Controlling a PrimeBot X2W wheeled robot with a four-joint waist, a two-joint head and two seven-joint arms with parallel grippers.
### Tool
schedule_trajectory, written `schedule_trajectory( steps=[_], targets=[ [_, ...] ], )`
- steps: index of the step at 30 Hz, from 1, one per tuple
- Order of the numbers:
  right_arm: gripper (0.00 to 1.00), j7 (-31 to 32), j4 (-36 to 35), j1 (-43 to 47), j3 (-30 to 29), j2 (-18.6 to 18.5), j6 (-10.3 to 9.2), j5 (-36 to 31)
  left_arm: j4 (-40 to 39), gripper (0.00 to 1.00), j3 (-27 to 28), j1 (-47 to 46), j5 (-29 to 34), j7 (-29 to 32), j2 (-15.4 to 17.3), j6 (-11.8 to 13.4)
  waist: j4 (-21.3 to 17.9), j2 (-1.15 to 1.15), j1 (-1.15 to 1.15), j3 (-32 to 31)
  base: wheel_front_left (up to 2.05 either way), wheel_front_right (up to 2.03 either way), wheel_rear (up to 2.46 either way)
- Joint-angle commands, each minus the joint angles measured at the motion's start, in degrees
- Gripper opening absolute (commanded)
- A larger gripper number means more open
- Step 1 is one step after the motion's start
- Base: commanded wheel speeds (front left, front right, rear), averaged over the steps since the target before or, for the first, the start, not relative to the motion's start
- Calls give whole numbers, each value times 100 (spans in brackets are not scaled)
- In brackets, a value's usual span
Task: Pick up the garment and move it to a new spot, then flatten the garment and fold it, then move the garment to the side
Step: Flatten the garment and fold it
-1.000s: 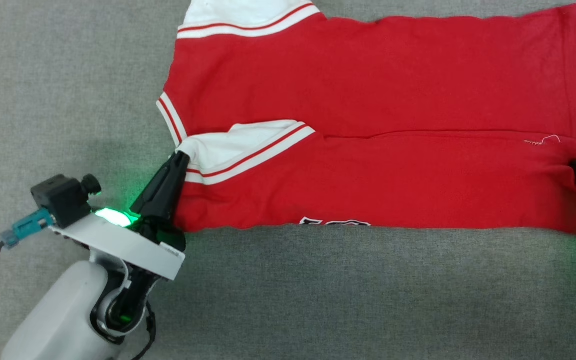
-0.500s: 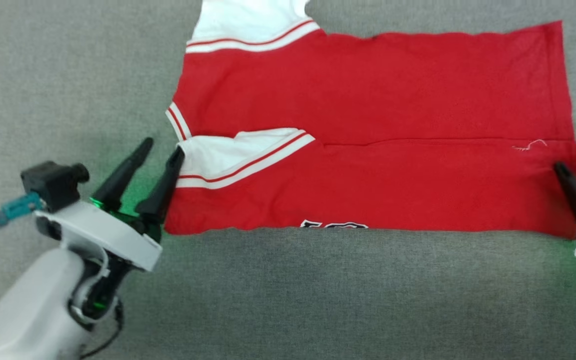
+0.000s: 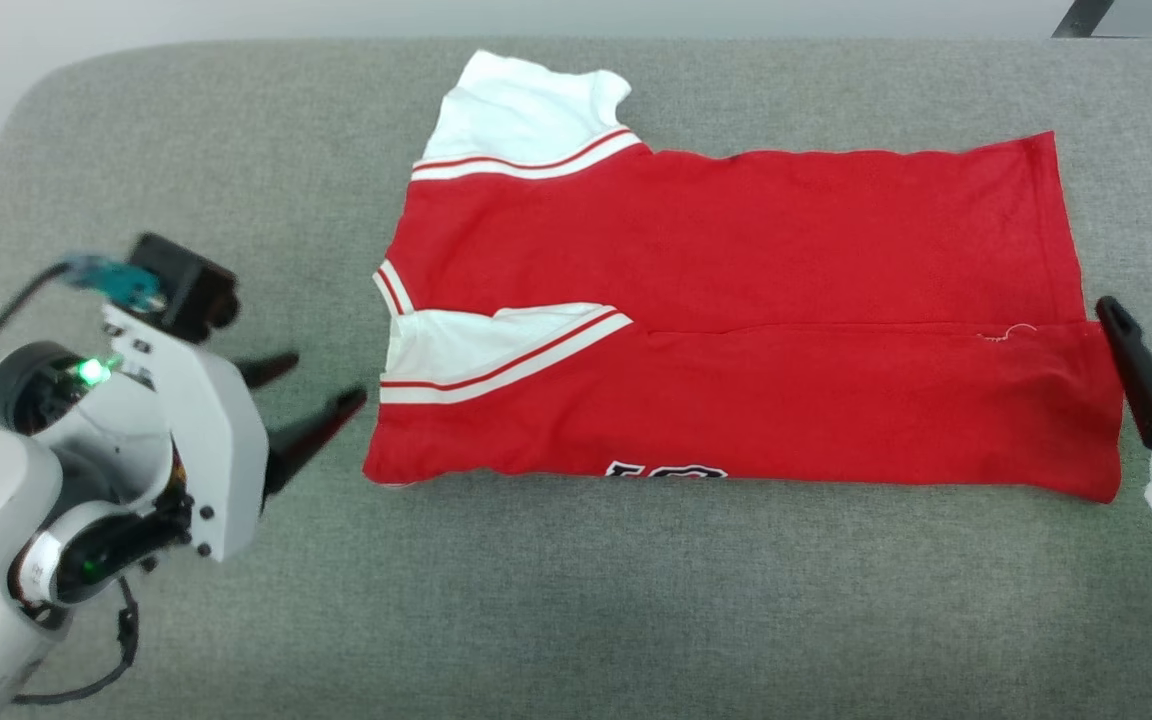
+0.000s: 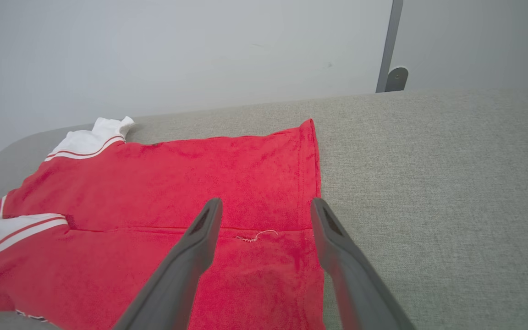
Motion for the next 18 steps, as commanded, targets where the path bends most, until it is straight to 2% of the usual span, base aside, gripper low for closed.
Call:
schedule_trajectory(
  steps=[1, 3, 7, 10, 18],
  targets=[
    [100, -25, -32, 18, 54, 37, -7, 33, -83, 100, -145, -136, -26, 442, 96, 14, -34, 0, 0, 32, 0, 0, 0],
    [100, -30, -55, -5, 99, 35, -7, 36, -96, 100, -249, -240, -242, 942, 75, 66, -79, 0, 0, 100, 0, 0, 0],
    [100, -51, -58, -60, 140, 18, -8, 62, 25, 100, -248, -379, -553, 1325, -28, 101, -168, 0, 0, 220, 0, 0, 0],
    [100, -74, -44, -107, 171, 22, -7, 88, 265, 100, -213, -404, -768, 1438, -154, 133, -280, 0, 0, 349, 0, 0, 0],
    [100, -149, -30, -88, 121, 39, -7, 104, 712, 100, -295, -220, -1012, 1507, -296, -26, -494, 0, 0, 549, 0, 0, 0]
  ],
)
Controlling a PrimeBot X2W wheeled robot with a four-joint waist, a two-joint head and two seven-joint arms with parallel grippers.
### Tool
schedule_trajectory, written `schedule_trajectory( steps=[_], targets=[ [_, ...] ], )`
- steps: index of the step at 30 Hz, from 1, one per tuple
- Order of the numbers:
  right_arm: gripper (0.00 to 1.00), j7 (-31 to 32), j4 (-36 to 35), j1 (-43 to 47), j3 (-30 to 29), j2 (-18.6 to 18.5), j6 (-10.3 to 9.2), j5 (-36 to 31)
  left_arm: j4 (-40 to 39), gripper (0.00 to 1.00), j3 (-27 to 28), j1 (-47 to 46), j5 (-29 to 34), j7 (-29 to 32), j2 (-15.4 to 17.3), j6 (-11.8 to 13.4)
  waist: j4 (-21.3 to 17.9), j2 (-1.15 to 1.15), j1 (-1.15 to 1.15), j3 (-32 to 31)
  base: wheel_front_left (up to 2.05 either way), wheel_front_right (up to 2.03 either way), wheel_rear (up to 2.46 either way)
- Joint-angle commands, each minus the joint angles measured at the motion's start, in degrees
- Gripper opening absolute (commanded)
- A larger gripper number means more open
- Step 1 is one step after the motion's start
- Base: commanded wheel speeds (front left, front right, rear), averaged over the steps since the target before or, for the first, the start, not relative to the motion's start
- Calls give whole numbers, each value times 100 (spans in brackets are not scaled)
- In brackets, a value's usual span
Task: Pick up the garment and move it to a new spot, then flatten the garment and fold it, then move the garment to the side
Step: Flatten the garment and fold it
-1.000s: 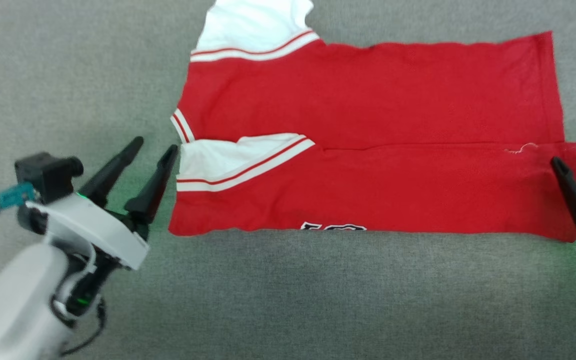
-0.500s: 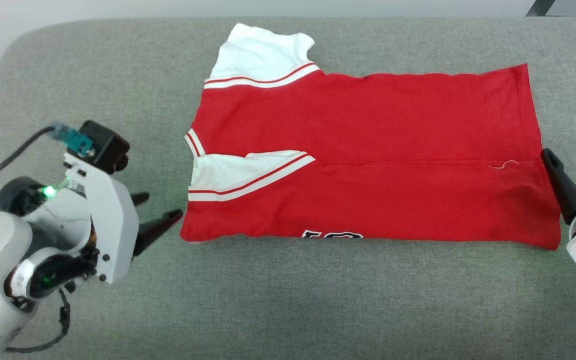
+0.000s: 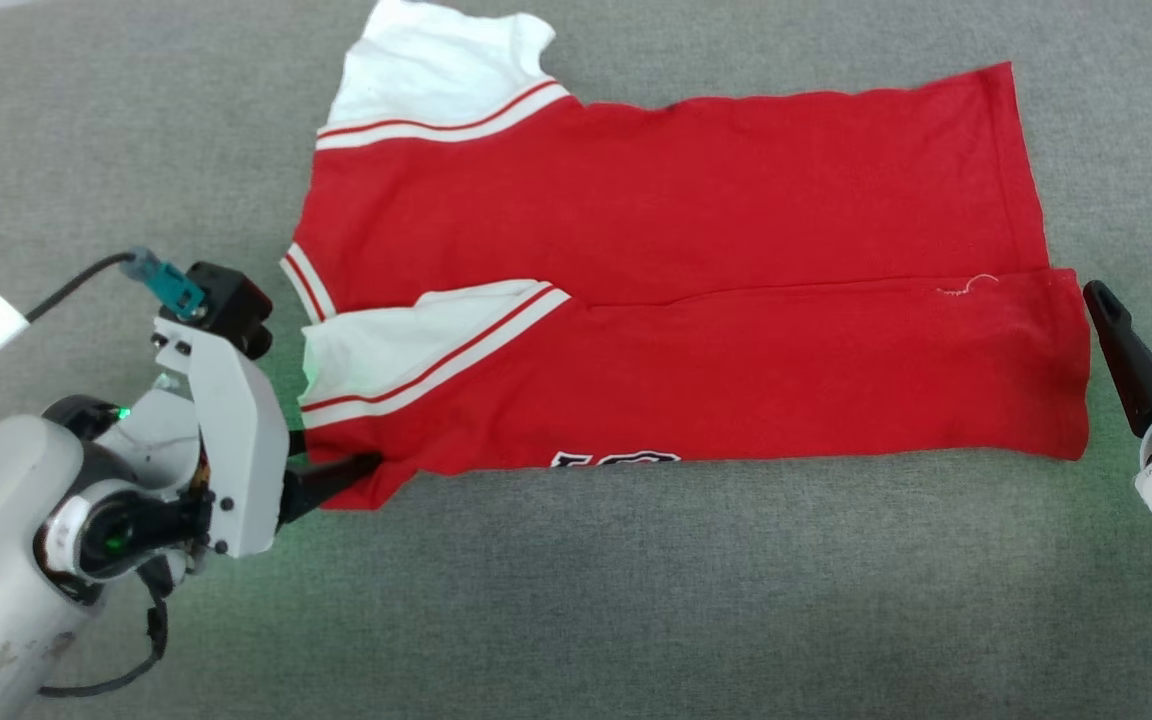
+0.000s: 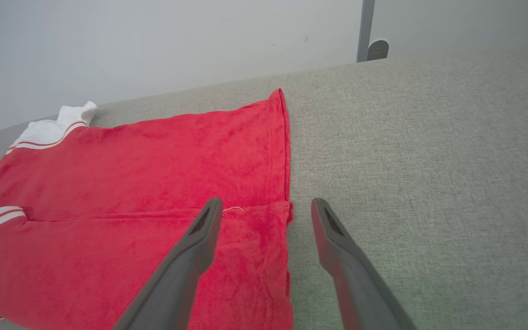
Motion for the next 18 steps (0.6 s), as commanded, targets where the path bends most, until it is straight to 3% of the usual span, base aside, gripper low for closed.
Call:
schedule_trajectory(
  steps=[1, 7, 8, 9, 10, 11, 18],
  targets=[
    [100, -30, -3, -6, -3, -4, -7, 27, 34, 100, -19, 52, -13, 5, 15, -28, -71, 0, 0, 73, 0, 0, 0],
    [100, 8, -44, -103, 12, -14, -8, 30, 325, 100, -51, 99, -122, 39, -120, -31, -160, 0, 0, 211, 0, 0, 0],
    [100, 48, -42, -111, 42, -32, -7, 29, 371, 89, -37, 102, -164, 17, -157, -41, -173, 0, 0, 226, 0, 0, 0],
    [100, 132, -42, -110, 80, -61, -7, 38, 408, 45, -26, 99, -193, 4, -184, -58, -186, 0, 0, 238, 0, 0, 0],
    [100, 266, -36, -95, 143, -113, -7, 37, 427, 15, -28, 93, -195, -4, -190, -85, -203, 0, 0, 250, 0, 0, 0],
    [100, 440, -25, -75, 228, -195, -8, 7, 456, 0, -19, 95, -205, -25, -194, -101, -222, 0, 0, 263, 0, 0, 0],
    [100, 1921, -55, -288, 893, -801, -7, -87, 407, 0, 21, 166, -260, -118, -198, -234, -247, 0, 0, 309, 0, 0, 0]
  ],
)
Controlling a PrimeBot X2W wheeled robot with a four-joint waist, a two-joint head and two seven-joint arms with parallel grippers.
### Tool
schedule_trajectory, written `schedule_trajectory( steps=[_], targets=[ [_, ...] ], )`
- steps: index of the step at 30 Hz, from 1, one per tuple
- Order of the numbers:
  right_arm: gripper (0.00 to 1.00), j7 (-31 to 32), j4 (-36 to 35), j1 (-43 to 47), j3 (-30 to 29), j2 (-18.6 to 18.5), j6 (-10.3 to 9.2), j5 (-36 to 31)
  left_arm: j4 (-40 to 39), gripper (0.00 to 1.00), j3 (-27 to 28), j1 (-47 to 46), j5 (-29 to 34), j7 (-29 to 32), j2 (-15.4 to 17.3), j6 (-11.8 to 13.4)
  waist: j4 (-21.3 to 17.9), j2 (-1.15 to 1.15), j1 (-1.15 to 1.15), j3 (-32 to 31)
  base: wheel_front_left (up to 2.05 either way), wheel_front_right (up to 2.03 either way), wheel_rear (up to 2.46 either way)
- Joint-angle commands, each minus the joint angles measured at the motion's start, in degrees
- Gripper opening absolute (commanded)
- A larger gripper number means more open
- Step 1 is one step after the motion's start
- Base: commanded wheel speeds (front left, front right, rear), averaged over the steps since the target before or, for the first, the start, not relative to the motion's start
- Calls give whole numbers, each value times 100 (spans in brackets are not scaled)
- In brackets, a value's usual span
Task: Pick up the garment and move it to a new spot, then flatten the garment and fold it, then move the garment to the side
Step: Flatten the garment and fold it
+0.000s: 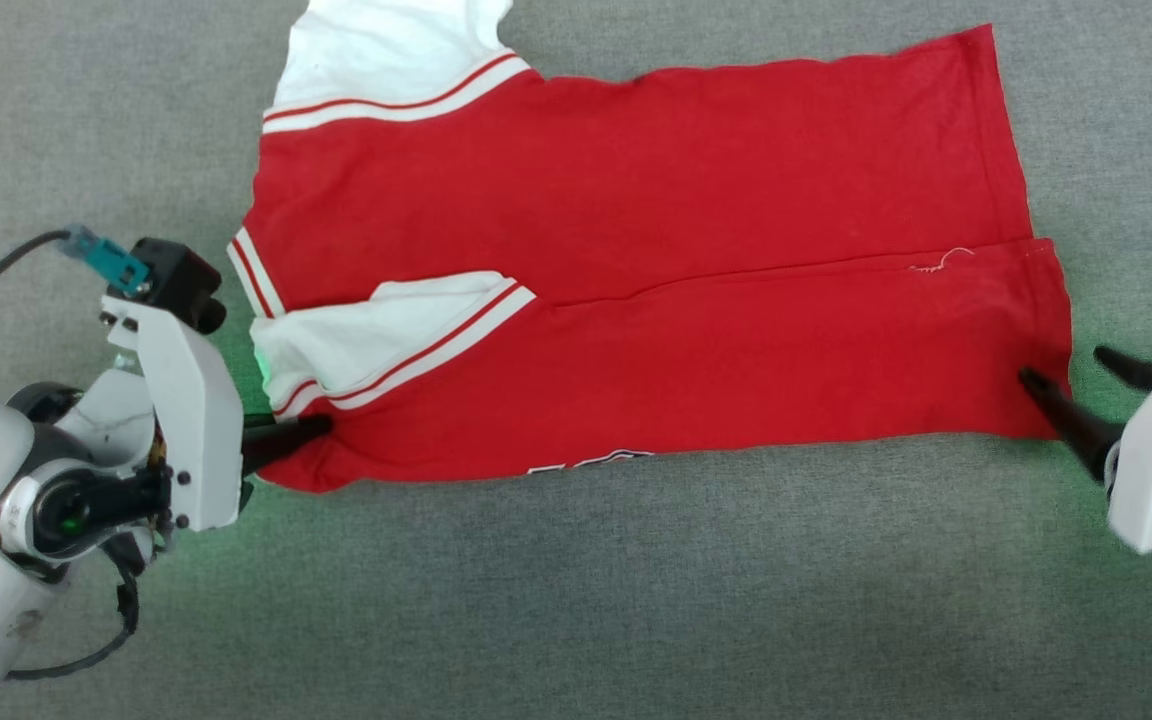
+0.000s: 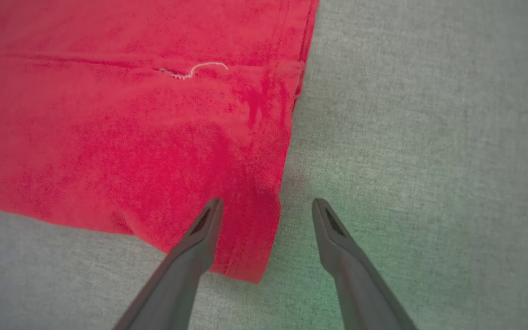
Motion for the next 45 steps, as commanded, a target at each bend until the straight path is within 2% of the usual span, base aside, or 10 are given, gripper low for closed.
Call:
schedule_trajectory(
  steps=[1, 11, 12, 14, 22, 29, 42, 43, 44, 45],
  targets=[
    [100, 83, -19, -139, 45, -52, -8, -37, 36, 0, -142, 192, 11, -14, -180, -16, 1, 0, 0, 17, 0, 0, 0],
    [100, 923, 268, -433, 401, -327, -8, -216, 13, 0, -205, 50, 100, -176, -397, -153, 193, 0, 0, 133, 0, 0, 0],
    [71, 968, 293, -409, 437, -320, -8, -233, 20, 0, -208, 33, 112, -185, -418, -168, 207, 0, 0, 137, 0, 0, 0],
    [0, 1057, 307, -360, 536, -315, -7, -223, 38, 0, -225, 9, 129, -195, -445, -180, 229, 0, 0, 133, 0, 0, 0],
    [0, 1139, 254, -171, 572, -420, -8, -55, 130, 0, -126, 142, 64, -442, -449, -234, 244, 0, 0, -134, 0, 0, 0],
    [0, 1227, -41, 253, 446, -637, -8, 141, -153, 0, 47, 626, -145, -734, -155, -229, 239, 0, 0, -598, 0, 0, 0],
    [0, 1395, -582, 1140, -130, -881, -8, 534, -1836, 0, 196, 1921, -322, -1234, 519, 275, 330, 0, 0, -808, 0, 0, 0],
    [8, 1351, -607, 1169, -181, -856, -8, 539, -1895, 0, 218, 1956, -306, -1293, 524, 326, 341, 0, 0, -806, 0, 0, 0],
    [48, 1301, -621, 1190, -236, -818, -8, 509, -1946, 27, 231, 1987, -269, -1350, 533, 356, 348, 0, 0, -807, 0, 0, 0],
    [100, 1257, -633, 1219, -272, -788, -8, 478, -1986, 70, 246, 2009, -242, -1411, 532, 392, 356, 0, 0, -815, 0, 0, 0]
  ],
)
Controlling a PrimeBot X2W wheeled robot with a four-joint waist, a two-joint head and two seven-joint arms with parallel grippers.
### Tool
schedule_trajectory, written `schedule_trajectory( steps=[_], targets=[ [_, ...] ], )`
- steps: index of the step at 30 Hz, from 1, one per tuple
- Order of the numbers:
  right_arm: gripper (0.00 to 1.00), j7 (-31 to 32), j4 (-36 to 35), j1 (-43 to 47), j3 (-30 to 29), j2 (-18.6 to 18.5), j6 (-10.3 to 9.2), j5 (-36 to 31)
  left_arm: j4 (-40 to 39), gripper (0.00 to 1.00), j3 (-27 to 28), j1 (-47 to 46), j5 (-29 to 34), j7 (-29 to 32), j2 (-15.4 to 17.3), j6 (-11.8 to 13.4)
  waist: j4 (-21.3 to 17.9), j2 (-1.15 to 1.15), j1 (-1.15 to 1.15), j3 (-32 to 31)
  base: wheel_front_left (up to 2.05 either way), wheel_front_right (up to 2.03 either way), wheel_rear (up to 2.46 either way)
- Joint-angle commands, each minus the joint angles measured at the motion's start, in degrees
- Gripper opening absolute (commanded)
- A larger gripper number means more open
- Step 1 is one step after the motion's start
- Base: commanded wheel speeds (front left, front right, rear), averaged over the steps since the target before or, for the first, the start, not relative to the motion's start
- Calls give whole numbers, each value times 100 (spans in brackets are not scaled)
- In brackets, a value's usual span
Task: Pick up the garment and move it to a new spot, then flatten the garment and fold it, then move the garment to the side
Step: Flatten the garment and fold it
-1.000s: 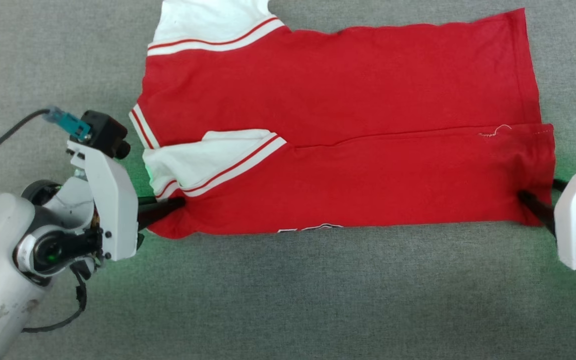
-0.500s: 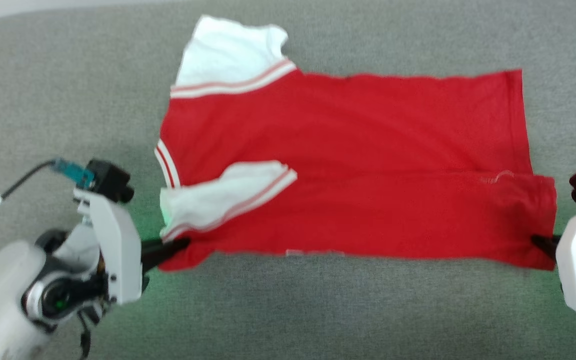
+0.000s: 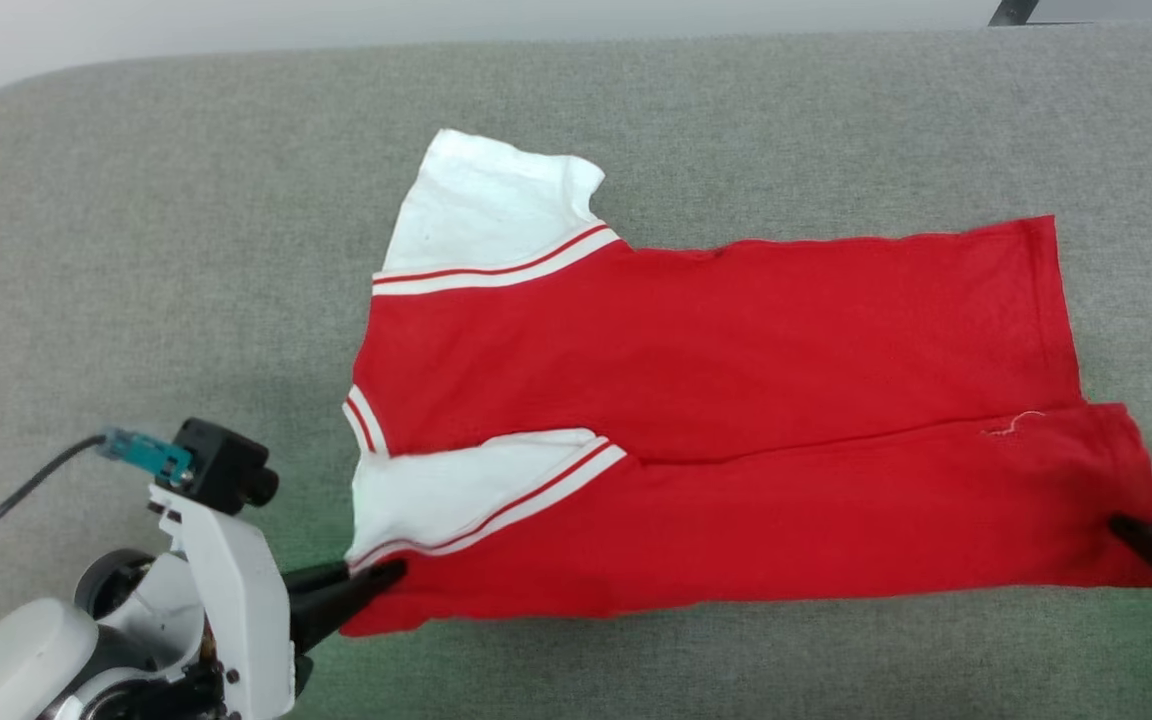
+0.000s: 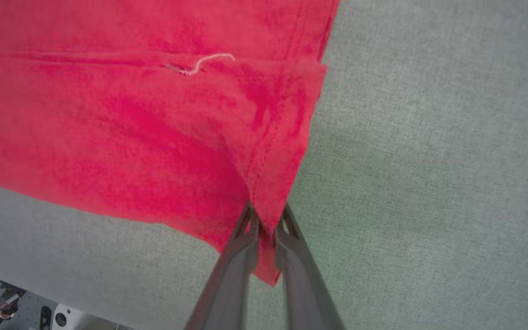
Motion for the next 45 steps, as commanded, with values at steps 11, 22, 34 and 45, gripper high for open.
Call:
schedule_trajectory(
  steps=[11, 22, 34, 45],
  targets=[
    [100, -1257, -184, -322, -633, 617, -8, -376, -123, 100, 648, 80, 419, -1282, -89, 374, 51, 0, 0, -59, 0, 0, 0],
    [100, -2828, 155, -900, -671, 1396, -8, -828, 1125, 100, 1095, -959, 1150, -2591, -737, 313, -142, 0, 0, 163, 0, 0, 0],
    [100, -3482, 116, -1311, -337, 1916, -8, -911, 3225, 100, 703, -3639, 1850, -1859, -1052, -423, -956, 0, 0, 769, 0, 0, 0],
    [100, -3575, 222, -1412, -12, 1976, -8, -856, 4979, 100, -200, -4953, 1582, 58, -1265, -719, -1432, 0, 0, 1101, 0, 0, 0]
  ],
)
